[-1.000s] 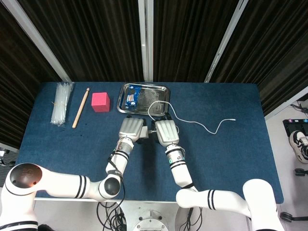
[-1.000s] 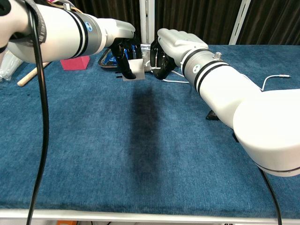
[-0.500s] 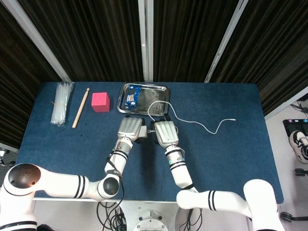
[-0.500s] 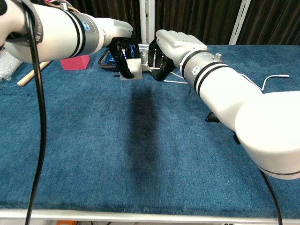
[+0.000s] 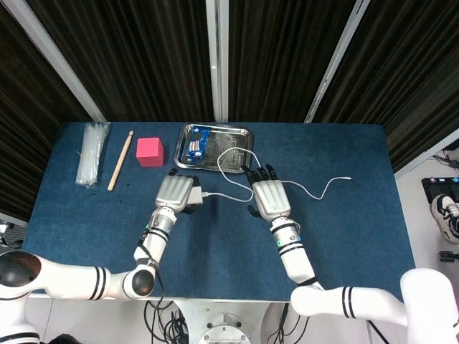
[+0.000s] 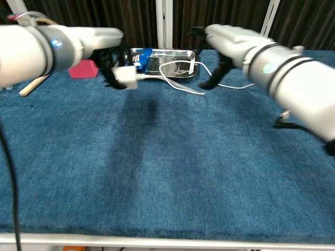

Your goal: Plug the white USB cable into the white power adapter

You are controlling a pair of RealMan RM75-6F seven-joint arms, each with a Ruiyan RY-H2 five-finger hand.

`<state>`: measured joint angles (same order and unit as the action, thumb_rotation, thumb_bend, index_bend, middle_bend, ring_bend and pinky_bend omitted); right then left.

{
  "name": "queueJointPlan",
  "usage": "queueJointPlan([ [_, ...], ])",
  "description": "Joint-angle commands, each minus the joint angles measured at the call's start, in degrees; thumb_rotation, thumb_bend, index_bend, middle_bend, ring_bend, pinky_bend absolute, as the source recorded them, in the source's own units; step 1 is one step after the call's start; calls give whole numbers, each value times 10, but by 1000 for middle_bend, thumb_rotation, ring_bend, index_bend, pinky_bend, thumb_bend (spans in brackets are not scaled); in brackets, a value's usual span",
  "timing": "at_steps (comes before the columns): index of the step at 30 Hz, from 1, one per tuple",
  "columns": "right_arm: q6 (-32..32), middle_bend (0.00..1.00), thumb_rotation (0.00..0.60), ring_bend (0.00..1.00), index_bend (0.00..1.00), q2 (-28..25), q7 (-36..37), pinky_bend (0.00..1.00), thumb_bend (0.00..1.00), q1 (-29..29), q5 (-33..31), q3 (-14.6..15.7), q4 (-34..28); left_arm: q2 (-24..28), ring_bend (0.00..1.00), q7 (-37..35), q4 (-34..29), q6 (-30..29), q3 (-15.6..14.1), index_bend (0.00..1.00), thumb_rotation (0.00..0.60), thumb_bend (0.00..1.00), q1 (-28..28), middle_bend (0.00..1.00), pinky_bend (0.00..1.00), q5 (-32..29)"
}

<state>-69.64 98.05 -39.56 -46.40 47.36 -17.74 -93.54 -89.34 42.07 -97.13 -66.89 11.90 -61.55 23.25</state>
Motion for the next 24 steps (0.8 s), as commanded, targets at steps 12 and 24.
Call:
queueJointPlan([
  [12, -36, 171, 600, 80, 0, -209, 134, 25, 159, 122, 115, 62, -99, 102, 116, -161, 20, 2, -87, 191, 600, 205, 141, 231, 5, 210],
  [24, -115, 166, 600, 59, 8, -390, 418, 25, 240, 285, 306, 152, -59, 241, 116, -420, 87, -151, -163, 195, 600, 205, 344, 234, 12, 457],
])
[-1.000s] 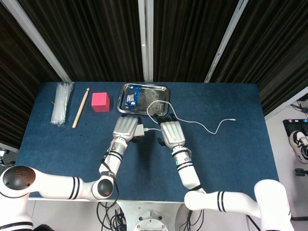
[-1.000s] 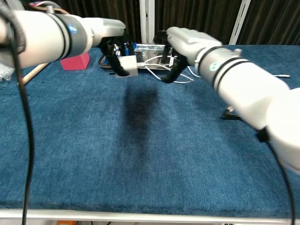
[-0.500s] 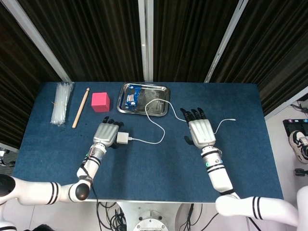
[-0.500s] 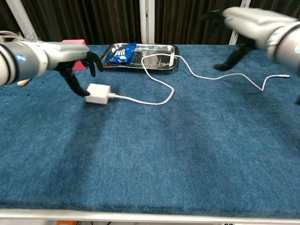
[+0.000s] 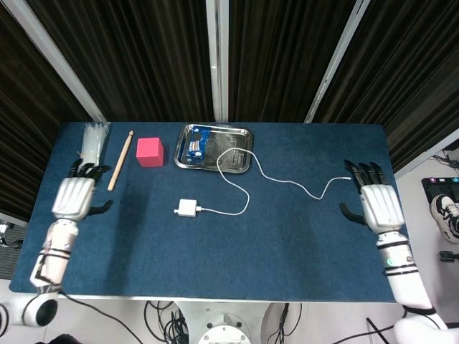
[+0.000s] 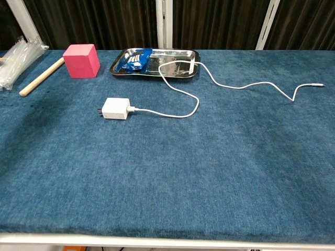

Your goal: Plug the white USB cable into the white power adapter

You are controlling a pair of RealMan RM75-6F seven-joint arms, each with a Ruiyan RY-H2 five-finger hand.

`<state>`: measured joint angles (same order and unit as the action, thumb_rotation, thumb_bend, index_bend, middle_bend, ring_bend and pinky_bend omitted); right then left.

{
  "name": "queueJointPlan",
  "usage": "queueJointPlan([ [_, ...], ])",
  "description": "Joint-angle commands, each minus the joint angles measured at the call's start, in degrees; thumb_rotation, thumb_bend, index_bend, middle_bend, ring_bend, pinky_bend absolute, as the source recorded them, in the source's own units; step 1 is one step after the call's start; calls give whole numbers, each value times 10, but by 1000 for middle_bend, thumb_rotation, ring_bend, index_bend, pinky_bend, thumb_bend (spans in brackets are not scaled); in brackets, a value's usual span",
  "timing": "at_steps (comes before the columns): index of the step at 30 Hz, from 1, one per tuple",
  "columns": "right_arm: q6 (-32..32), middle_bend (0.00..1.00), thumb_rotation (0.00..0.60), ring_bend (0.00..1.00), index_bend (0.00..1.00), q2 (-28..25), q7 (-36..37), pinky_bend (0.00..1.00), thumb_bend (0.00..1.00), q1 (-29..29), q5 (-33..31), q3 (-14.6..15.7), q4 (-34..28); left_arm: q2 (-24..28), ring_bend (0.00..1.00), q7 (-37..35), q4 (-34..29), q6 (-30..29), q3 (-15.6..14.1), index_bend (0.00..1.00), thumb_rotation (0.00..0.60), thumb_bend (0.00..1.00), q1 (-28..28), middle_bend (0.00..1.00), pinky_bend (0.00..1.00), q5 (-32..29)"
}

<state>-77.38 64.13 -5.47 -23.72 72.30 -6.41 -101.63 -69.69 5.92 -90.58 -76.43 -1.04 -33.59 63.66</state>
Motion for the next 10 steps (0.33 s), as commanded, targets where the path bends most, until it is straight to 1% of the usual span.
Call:
queueJointPlan([
  [1, -49, 164, 600, 54, 8, -57, 98, 25, 242, 73, 67, 46, 30, 49, 116, -68, 19, -68, -39, 195, 600, 205, 82, 234, 12, 60],
  [6, -104, 160, 600, 33, 8, -55, 149, 25, 249, 130, 93, 66, 61, 59, 116, -81, 0, -119, -54, 195, 600, 206, 144, 234, 11, 88],
  [10, -133, 160, 600, 33, 9, -42, 173, 25, 254, 162, 104, 72, 87, 57, 116, -71, -22, -159, -58, 195, 600, 206, 185, 234, 9, 113],
])
